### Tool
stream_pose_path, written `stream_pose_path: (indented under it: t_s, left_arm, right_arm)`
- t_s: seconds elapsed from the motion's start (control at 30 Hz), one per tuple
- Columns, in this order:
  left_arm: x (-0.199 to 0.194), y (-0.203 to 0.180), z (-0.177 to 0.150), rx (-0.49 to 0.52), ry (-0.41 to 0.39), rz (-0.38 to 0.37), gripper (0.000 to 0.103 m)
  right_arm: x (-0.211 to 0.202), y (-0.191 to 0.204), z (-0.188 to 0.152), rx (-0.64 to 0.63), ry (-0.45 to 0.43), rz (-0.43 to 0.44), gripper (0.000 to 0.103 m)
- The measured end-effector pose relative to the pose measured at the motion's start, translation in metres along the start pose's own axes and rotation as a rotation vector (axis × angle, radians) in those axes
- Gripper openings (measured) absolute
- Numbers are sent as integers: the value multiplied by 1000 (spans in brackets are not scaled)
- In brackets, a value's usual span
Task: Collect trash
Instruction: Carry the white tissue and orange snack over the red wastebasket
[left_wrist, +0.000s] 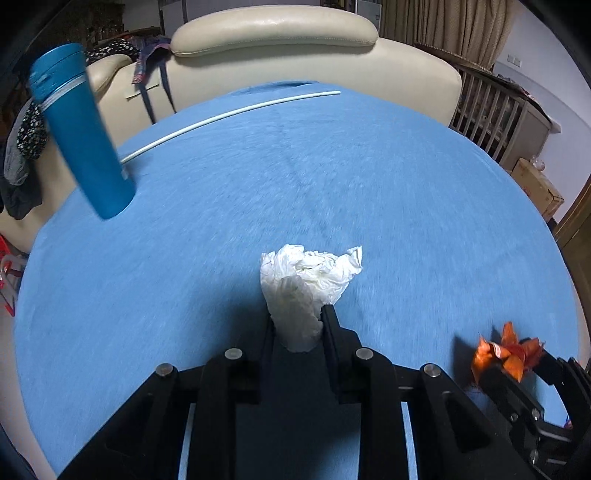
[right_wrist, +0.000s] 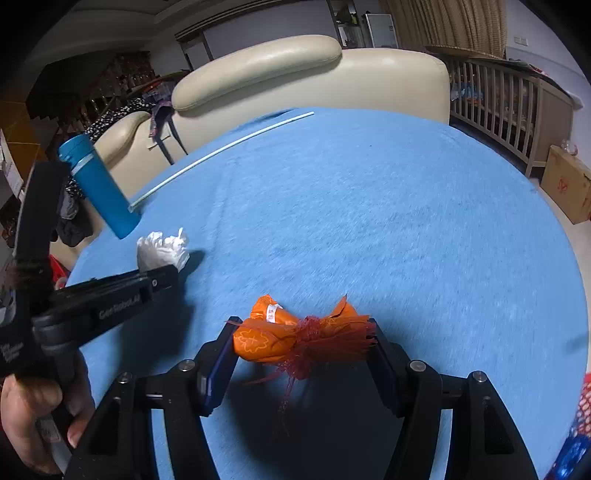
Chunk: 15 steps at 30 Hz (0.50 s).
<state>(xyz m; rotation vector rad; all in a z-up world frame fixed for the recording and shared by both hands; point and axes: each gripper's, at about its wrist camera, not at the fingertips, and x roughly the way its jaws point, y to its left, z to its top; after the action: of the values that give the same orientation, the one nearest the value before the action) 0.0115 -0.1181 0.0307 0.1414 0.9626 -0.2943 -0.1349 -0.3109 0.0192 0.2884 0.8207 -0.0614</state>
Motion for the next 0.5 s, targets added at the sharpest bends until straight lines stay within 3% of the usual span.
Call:
stream_pose_path:
  t_s: [0.5]
  left_arm:
    - [-43, 20, -67, -45, -11, 18, 26]
  right_arm:
    - [-29, 35, -30, -26, -26, 34, 68]
